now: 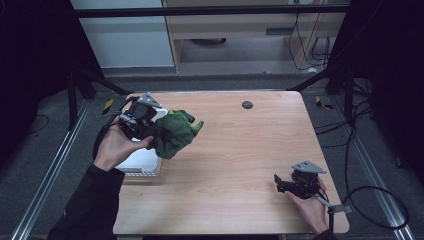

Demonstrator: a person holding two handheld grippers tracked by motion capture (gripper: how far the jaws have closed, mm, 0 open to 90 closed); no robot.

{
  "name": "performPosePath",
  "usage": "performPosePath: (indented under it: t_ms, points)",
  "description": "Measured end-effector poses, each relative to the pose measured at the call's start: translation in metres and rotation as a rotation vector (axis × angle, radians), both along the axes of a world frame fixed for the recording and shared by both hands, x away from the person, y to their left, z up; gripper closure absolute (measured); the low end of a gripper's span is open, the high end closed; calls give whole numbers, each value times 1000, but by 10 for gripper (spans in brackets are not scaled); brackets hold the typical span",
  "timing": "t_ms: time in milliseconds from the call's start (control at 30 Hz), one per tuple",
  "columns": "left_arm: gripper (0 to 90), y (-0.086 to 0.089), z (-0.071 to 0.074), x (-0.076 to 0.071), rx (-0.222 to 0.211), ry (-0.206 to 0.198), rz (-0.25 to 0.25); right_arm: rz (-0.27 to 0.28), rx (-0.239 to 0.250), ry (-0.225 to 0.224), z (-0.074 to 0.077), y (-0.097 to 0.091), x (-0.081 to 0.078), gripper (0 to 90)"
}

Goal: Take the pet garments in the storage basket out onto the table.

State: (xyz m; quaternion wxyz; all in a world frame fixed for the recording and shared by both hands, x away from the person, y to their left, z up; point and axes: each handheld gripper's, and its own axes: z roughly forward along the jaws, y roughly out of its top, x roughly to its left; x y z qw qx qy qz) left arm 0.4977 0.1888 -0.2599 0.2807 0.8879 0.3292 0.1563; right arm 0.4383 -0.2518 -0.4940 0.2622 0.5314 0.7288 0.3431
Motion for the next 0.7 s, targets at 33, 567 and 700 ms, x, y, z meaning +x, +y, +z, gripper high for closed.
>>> performPosePath:
  t_ms: [33,567,700]
  points:
    - [795,-3,-1,0,3,2,-6,0,1,-2,0,0,0,108]
    - [795,-41,-15,3,23,27,-98,-7,7,-18,3,-1,-1,108]
    - [794,-51,-21,6,33,42,-126,-11,9,-21,3,-2,-2,108]
